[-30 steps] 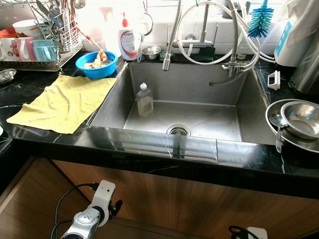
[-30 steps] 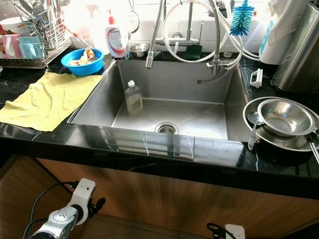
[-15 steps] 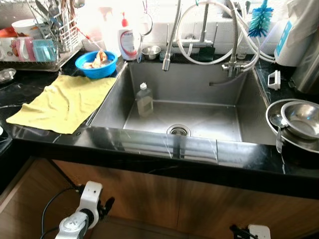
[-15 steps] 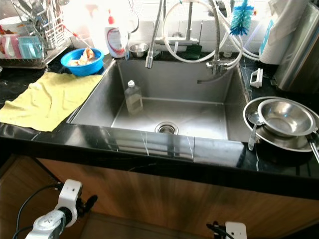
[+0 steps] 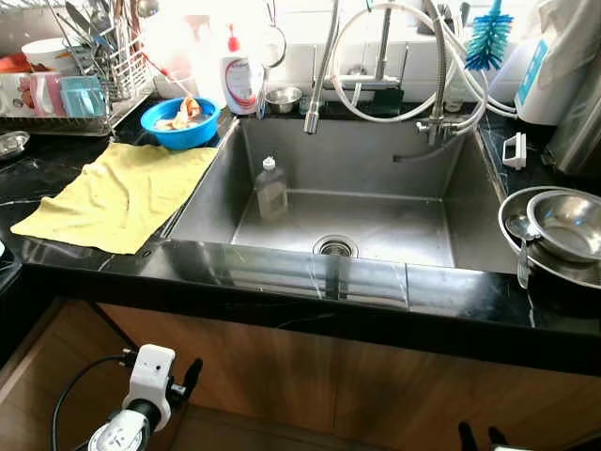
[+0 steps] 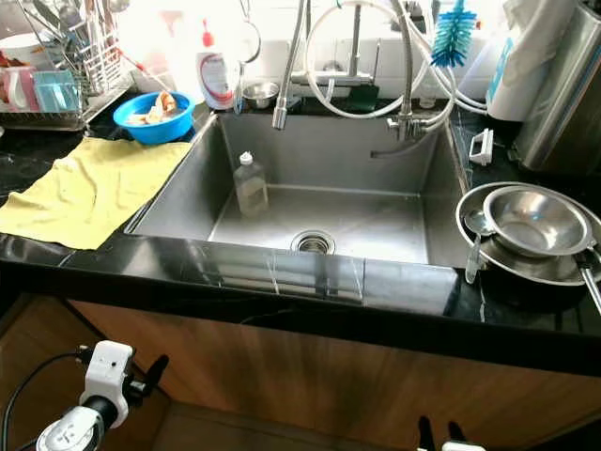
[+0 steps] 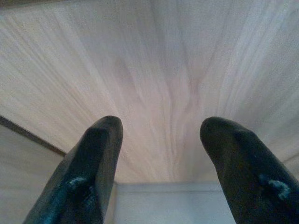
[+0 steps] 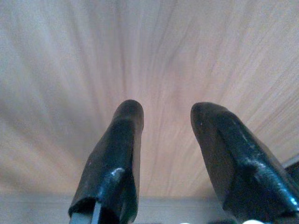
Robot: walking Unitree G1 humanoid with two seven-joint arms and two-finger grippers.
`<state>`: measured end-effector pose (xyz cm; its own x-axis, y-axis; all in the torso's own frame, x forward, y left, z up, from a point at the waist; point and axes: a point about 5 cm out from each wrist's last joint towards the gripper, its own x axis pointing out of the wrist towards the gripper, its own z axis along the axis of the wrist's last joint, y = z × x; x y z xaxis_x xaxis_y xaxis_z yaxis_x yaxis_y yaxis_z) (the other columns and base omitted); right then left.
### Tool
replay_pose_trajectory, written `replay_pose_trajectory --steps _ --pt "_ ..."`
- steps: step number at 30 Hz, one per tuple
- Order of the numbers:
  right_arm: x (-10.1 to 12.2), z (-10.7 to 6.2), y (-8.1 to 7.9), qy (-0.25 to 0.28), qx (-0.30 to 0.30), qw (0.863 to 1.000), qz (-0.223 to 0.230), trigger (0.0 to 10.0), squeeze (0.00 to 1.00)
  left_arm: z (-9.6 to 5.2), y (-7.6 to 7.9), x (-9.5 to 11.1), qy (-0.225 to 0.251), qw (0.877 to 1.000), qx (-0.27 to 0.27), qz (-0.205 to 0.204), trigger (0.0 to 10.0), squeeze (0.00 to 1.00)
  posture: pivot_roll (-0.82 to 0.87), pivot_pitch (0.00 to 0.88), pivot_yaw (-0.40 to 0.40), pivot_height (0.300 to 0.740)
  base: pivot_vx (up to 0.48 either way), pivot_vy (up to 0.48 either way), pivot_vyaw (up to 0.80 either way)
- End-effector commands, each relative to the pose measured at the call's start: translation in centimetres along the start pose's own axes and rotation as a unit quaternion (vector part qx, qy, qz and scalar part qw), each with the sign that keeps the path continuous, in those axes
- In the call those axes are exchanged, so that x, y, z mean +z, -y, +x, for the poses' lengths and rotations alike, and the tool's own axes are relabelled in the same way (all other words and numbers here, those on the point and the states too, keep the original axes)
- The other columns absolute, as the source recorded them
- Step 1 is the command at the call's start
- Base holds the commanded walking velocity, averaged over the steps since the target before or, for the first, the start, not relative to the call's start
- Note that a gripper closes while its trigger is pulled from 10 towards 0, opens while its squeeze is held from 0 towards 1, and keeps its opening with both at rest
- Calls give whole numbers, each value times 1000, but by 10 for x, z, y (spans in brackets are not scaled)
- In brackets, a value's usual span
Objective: Kitchen organization
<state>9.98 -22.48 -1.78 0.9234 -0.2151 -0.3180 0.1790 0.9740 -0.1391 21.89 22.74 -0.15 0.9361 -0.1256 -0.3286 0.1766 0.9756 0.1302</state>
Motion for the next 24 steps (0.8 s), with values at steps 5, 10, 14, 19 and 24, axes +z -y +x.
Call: replay_pose_trajectory --steps 5,10,14,19,24 --pt "24 -8 -8 21 -7 1000 -5 10000 0 -28 -11 8 23 999 47 1 10000 0 -129 0 76 740 0 0 0" --pt "33 -10 -6 22 -16 1000 -15 10000 0 -43 -15 14 31 997 67 13 10000 0 -121 0 74 740 0 0 0" --pt "45 -10 -3 30 -25 999 -21 10000 0 -54 -23 24 41 993 104 21 10000 0 -113 0 67 740 0 0 0" --pt "59 -10 2 45 -36 998 -41 10000 0 -60 -30 44 67 988 137 30 10000 0 -105 0 65 740 0 0 0" --pt "71 -12 7 57 -42 996 -58 10000 0 -73 -34 59 84 982 165 37 10000 0 -100 0 69 740 0 0 0"
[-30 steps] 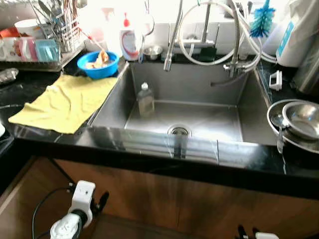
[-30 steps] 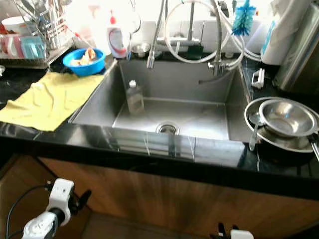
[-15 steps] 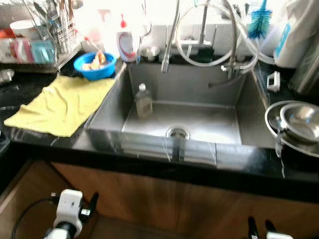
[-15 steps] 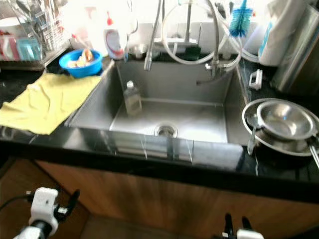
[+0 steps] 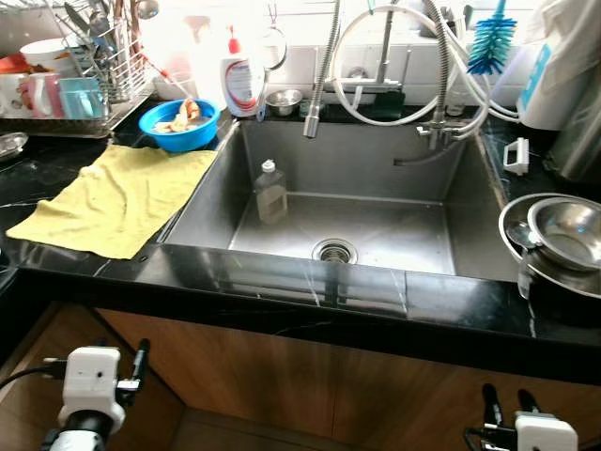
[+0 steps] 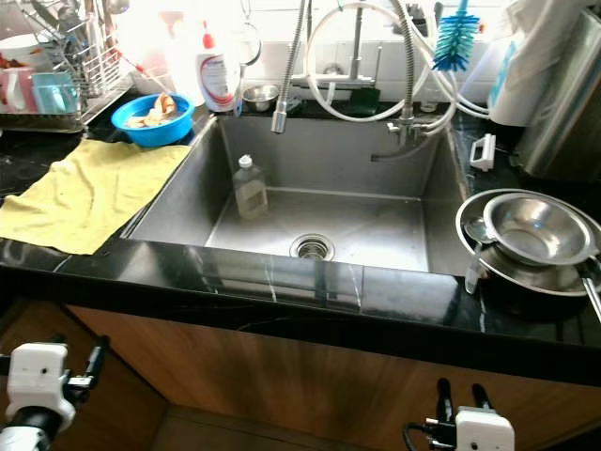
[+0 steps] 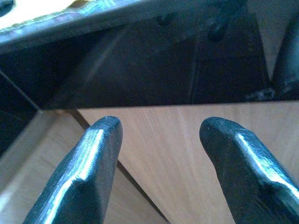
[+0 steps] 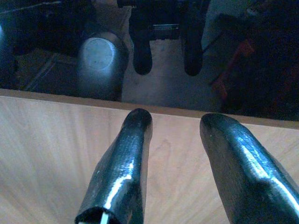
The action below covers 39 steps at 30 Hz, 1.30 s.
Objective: Kitchen organization
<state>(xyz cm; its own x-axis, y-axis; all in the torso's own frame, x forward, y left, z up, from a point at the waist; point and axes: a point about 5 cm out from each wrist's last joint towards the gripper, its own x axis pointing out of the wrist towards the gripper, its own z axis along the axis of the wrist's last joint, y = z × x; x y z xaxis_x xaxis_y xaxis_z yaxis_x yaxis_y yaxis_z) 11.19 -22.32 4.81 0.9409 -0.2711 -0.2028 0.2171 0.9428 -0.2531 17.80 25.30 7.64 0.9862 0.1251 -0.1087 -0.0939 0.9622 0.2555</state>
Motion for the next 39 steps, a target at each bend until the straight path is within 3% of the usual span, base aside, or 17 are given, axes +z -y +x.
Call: replay_pose_trajectory --steps 1,7,13,20,35,39 --pt "9 -1 3 11 -6 1000 -17 10000 0 -4 -10 6 2 1000 26 9 10000 0 -100 0 69 740 0 0 0" --pt "40 8 9 62 -26 997 -27 10000 0 -2 -16 34 42 996 72 19 10000 0 -92 0 65 740 0 0 0" --pt "79 21 10 125 -27 991 -25 10000 0 22 -26 73 110 988 100 27 10000 0 -95 0 60 740 0 0 0" --pt "86 22 6 128 -14 991 -23 10000 0 26 -15 82 119 989 85 22 10000 0 -104 0 62 740 0 0 0" --pt "94 4 0 111 -11 994 -9 10000 0 -6 -7 80 86 994 65 13 10000 0 -98 0 55 740 0 0 0" --pt "96 4 -2 112 -6 994 -10 10000 0 -4 -6 86 99 993 65 19 10000 0 -94 0 53 740 0 0 0"
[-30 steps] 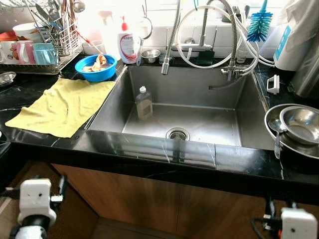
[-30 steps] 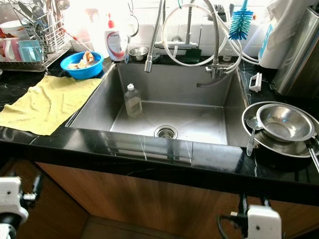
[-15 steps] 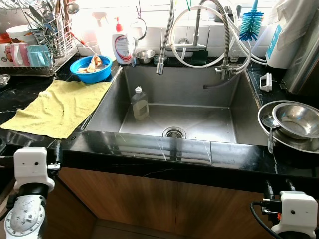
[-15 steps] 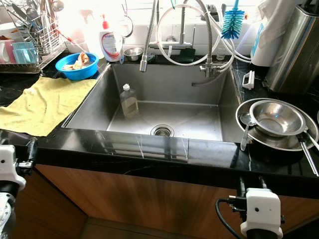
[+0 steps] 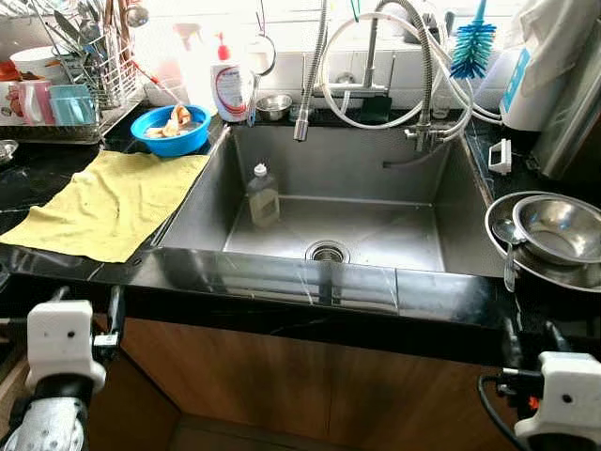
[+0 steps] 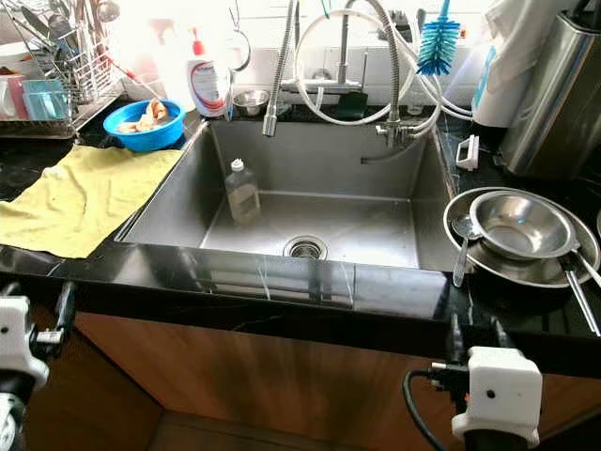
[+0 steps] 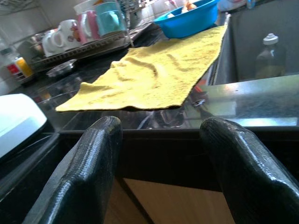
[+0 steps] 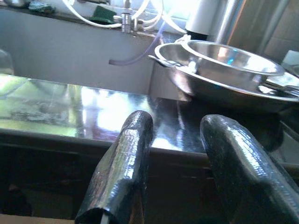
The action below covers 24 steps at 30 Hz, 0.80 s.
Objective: Kitchen organization
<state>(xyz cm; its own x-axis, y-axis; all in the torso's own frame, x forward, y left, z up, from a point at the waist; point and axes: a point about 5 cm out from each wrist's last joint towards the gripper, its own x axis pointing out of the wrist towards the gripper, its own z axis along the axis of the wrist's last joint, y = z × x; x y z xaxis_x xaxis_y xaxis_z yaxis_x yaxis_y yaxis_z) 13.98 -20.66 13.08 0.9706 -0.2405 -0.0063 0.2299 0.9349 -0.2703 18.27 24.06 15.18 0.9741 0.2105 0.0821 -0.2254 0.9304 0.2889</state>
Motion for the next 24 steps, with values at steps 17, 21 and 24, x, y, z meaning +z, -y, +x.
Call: replay_pose_trajectory --steps 17,21,24 --pt "17 15 -5 34 -8 999 7 10000 0 34 31 49 95 994 -23 -40 10000 0 -94 0 54 740 0 0 0" --pt "17 19 -7 35 -13 999 14 10000 0 46 58 60 119 989 -67 -64 10000 0 -93 0 52 740 0 0 0" --pt "18 22 -8 39 -14 999 13 10000 0 52 68 60 112 986 -85 -90 10000 0 -104 0 60 740 0 0 0"
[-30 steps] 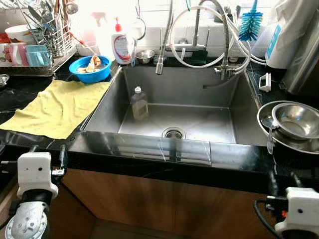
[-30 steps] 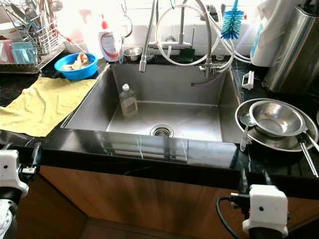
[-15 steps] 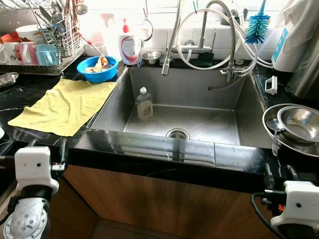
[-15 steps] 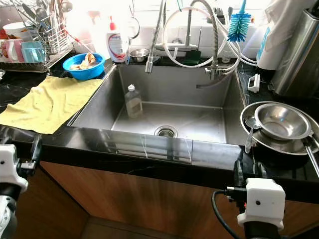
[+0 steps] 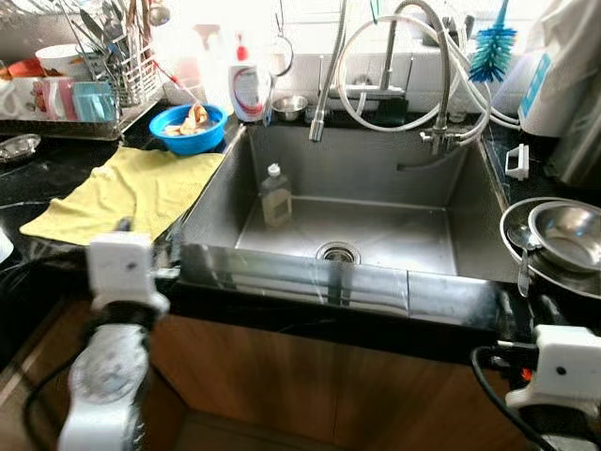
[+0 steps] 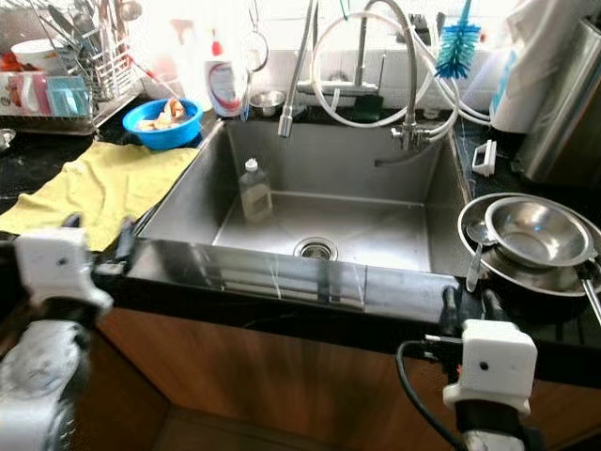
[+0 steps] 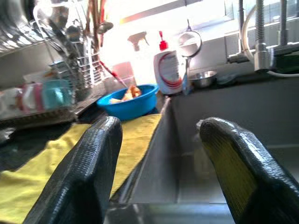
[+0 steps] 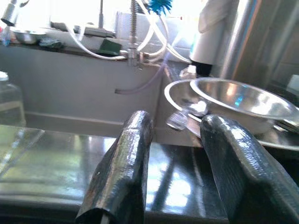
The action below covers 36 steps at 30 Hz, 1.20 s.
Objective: Kitchen organization
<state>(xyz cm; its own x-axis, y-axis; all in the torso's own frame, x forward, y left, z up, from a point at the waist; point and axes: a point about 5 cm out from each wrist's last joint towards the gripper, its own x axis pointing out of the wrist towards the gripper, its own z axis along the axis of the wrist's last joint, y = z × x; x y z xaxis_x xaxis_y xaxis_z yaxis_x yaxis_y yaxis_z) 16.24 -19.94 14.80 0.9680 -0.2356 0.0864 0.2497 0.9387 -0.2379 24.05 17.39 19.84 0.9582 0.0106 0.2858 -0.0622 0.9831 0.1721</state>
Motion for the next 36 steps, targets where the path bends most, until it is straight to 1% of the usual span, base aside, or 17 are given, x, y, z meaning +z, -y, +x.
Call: replay_pose_trajectory --steps 1,4,5,6,9,10,11,12,13,15,16,19,21,25,31,34,36 --pt "1 5 -1 1 -8 1000 -4 10000 0 14 22 -11 -20 997 -45 -52 10000 0 -108 0 65 740 0 0 0" --pt "2 7 -2 6 -11 1000 -4 10000 0 18 38 -17 -33 993 -90 -69 10000 0 -109 0 66 740 0 0 0" --pt "2 7 -2 6 -11 1000 -4 10000 0 18 38 -17 -33 993 -90 -69 10000 0 -109 0 66 740 0 0 0" --pt "3 8 -4 8 -11 1000 -3 10000 0 21 47 -20 -30 990 -117 -74 10000 0 -119 0 73 740 0 0 0" --pt "3 8 -7 9 -9 1000 -3 10000 0 28 52 -23 -25 988 -133 -73 10000 0 -120 0 74 740 0 0 0" --pt "3 9 -8 10 -9 1000 -3 10000 0 34 54 -23 -31 984 -160 -77 10000 0 -132 0 78 740 0 0 0" --pt "3 9 -8 10 -9 1000 -3 10000 0 34 54 -23 -31 984 -160 -77 10000 0 -132 0 78 740 0 0 0" --pt "4 10 -8 13 -10 1000 -3 10000 0 44 52 -19 -33 980 -176 -87 10000 0 -127 0 80 740 0 0 0" --pt "4 10 -8 14 -10 1000 -3 10000 0 46 52 -18 -33 979 -178 -89 10000 0 -127 0 80 740 0 0 0" --pt "3 12 -9 14 -11 1000 -3 10000 0 56 46 -18 -21 982 -170 -85 10000 0 -122 0 83 740 0 0 0" --pt "2 14 -10 15 -10 1000 -3 10000 0 61 43 -24 -20 983 -162 -84 10000 0 -127 0 87 740 0 0 0" --pt "2 17 -14 20 -6 1000 -4 10000 0 58 50 -37 -27 981 -177 -68 10000 0 -146 0 91 740 0 0 0" --pt "4 18 -14 24 -8 1000 -2 10000 0 57 51 -42 -35 981 -179 -73 10000 0 -157 0 94 740 0 0 0" --pt "4 20 -15 28 -4 1000 -5 10000 0 56 45 -59 -59 983 -161 -71 10000 0 -173 0 87 740 0 0 0" --pt "1 23 -11 28 -2 1000 -8 10000 0 57 43 -64 -54 986 -145 -69 10000 0 -166 0 77 740 0 0 0" --pt "2 24 -15 32 3 999 -6 10000 0 51 32 -67 -52 990 -111 -69 10000 0 -172 0 68 740 0 0 0" --pt "3 23 -18 34 11 999 -5 10000 0 46 25 -64 -43 993 -91 -64 10000 0 -170 0 63 740 0 0 0"
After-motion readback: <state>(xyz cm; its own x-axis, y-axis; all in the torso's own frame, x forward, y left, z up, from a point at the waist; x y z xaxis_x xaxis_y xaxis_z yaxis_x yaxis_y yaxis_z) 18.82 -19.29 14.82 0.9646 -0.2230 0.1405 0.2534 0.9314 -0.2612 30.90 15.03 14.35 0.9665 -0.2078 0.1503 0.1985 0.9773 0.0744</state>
